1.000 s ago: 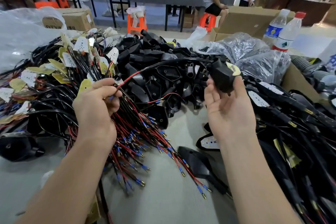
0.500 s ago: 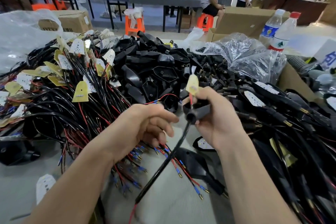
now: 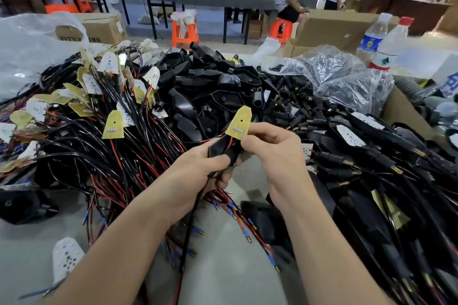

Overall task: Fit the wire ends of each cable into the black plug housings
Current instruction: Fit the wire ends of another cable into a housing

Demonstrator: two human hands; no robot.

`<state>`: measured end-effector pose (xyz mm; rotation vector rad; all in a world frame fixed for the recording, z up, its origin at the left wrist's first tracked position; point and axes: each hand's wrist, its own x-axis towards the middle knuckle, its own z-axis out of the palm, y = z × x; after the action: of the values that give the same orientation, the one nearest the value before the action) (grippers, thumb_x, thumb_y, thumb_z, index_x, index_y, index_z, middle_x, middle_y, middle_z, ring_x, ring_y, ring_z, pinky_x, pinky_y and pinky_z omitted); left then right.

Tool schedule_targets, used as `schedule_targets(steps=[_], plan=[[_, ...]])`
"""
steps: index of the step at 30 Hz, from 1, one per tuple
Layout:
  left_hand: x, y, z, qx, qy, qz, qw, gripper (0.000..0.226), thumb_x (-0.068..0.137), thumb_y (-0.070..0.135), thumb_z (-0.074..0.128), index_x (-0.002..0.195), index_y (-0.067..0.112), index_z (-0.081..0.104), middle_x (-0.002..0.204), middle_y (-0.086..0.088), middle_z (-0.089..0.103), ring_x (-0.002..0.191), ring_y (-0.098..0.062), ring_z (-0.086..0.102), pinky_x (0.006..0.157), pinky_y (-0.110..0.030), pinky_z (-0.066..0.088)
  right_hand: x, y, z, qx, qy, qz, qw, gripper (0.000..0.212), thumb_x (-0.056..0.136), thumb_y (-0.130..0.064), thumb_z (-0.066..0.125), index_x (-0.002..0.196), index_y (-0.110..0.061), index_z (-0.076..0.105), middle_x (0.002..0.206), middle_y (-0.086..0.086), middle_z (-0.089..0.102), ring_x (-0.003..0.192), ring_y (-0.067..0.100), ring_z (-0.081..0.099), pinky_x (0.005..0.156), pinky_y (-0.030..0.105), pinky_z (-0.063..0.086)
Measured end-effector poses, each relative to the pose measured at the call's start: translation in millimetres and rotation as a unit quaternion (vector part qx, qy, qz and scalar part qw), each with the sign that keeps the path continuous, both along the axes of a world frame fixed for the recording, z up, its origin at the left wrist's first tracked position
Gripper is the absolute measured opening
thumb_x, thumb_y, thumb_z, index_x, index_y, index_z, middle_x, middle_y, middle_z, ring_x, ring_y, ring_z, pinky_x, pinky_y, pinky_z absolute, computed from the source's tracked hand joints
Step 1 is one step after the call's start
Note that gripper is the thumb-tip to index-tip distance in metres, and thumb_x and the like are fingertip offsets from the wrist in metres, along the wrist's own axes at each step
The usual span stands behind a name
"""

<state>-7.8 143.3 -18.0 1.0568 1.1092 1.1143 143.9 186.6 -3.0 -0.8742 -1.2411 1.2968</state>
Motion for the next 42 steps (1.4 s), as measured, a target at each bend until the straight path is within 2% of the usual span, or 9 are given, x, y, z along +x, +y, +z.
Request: schedule_targets(steps=[4, 11, 17, 20, 23, 27, 31, 38, 42], plan=[[6.0, 1.0, -4.4, 0.033, 0.026, 0.019, 0.999, 0.029, 0.104, -0.001, 0.049, 0.117, 0.019, 0.066, 0.071, -0.004, 0.048, 0.058, -0.012, 0.042, 0.052, -0.022, 0.037, -2.8, -0.3, 1.0, 0.047, -0.012, 0.004, 0.999, 0.027, 0.079, 0.01, 0.06, 0.089, -0.006, 0.08, 0.089, 0.013, 0.076, 0.077, 0.023, 0.066, 0.071, 0.037, 0.056], [2.9, 5.1, -7.8, 0.008, 0.034, 0.013, 0.999, 0.032, 0.094, -0.017, 0.044, 0.101, 0.008, 0.063, 0.08, -0.007, 0.061, 0.052, -0.013, 0.037, 0.049, -0.023, 0.026, 16.8, 10.5, 5.8, 0.139, -0.118, 0.121, 0.976, 0.082, 0.082, 0.022, 0.045, 0.137, -0.037, 0.06, 0.089, 0.01, 0.067, 0.085, 0.018, 0.055, 0.079, 0.022, 0.046], [0.6, 4.5, -9.3, 0.019, 0.075, -0.01, 0.997, 0.029, 0.095, -0.014, 0.046, 0.093, 0.011, 0.061, 0.066, 0.005, 0.06, 0.052, -0.011, 0.038, 0.048, -0.022, 0.03, 17.4, 8.4, 4.9, 0.168, -0.16, 0.029, 0.972, 0.044, 0.073, 0.002, 0.071, 0.101, -0.03, 0.076, 0.071, -0.002, 0.072, 0.065, 0.01, 0.058, 0.067, 0.022, 0.047], [1.7, 2.5, -5.8, -0.002, 0.034, -0.001, 0.999, 0.011, 0.103, 0.013, 0.057, 0.105, 0.011, 0.067, 0.068, 0.004, 0.063, 0.053, -0.01, 0.042, 0.049, -0.02, 0.036, 21.2, 6.8, 7.0, 0.158, -0.176, -0.07, 0.969, 0.022, 0.067, -0.018, 0.083, 0.083, -0.032, 0.079, 0.073, -0.005, 0.076, 0.068, 0.014, 0.069, 0.068, 0.032, 0.055], [0.8, 3.6, -2.7, -0.049, -0.105, 0.043, 0.992, 0.047, 0.109, 0.042, 0.044, 0.118, 0.004, 0.069, 0.091, -0.016, 0.065, 0.057, -0.015, 0.046, 0.051, -0.025, 0.039, 20.1, 4.3, 9.9, 0.139, -0.161, -0.049, 0.976, 0.027, 0.066, -0.017, 0.082, 0.087, -0.033, 0.08, 0.077, -0.006, 0.078, 0.075, 0.022, 0.073, 0.071, 0.03, 0.055], [0.7, 5.4, 0.9, -0.032, -0.185, 0.097, 0.977, 0.049, 0.112, 0.037, 0.035, 0.122, -0.001, 0.065, 0.092, -0.015, 0.065, 0.06, -0.017, 0.046, 0.053, -0.029, 0.036, 17.6, 1.1, 8.4, 0.144, -0.212, -0.063, 0.965, 0.028, 0.072, -0.009, 0.078, 0.084, -0.035, 0.08, 0.071, -0.01, 0.076, 0.071, 0.009, 0.072, 0.069, 0.023, 0.056], [2.4, 4.5, 2.1, -0.02, -0.165, 0.107, 0.98, 0.03, 0.108, 0.024, 0.042, 0.107, 0.008, 0.067, 0.081, -0.006, 0.061, 0.063, -0.015, 0.054, 0.057, -0.026, 0.047, 19.5, 1.3, 11.0, 0.17, -0.254, -0.093, 0.948, 0.027, 0.072, -0.019, 0.085, 0.078, -0.045, 0.078, 0.073, -0.016, 0.072, 0.076, 0.001, 0.066, 0.067, 0.015, 0.047], [-2.7, 2.0, -0.5, 0.041, -0.044, 0.002, 0.998, 0.037, 0.088, 0.015, 0.066, 0.124, 0.019, 0.075, 0.115, -0.01, 0.075, 0.097, -0.022, 0.069, 0.087, -0.032, 0.058, 17.4, 2.5, 10.3, 0.196, -0.302, -0.059, 0.931, 0.028, 0.07, -0.018, 0.09, 0.071, -0.043, 0.078, 0.09, -0.017, 0.063, 0.093, 0.008, 0.061, 0.076, 0.02, 0.042], [-2.4, -2.2, 0.4, -0.018, -0.114, -0.041, 0.992, 0.035, 0.089, 0.027, 0.065, 0.12, 0.019, 0.077, 0.116, -0.011, 0.075, 0.094, -0.024, 0.075, 0.064, -0.032, 0.061, 9.5, -0.4, 7.4, 0.203, -0.23, -0.148, 0.94, 0.035, 0.062, -0.019, 0.084, 0.092, -0.036, 0.08, 0.087, -0.014, 0.068, 0.077, 0.007, 0.057, 0.069, 0.021, 0.042]])
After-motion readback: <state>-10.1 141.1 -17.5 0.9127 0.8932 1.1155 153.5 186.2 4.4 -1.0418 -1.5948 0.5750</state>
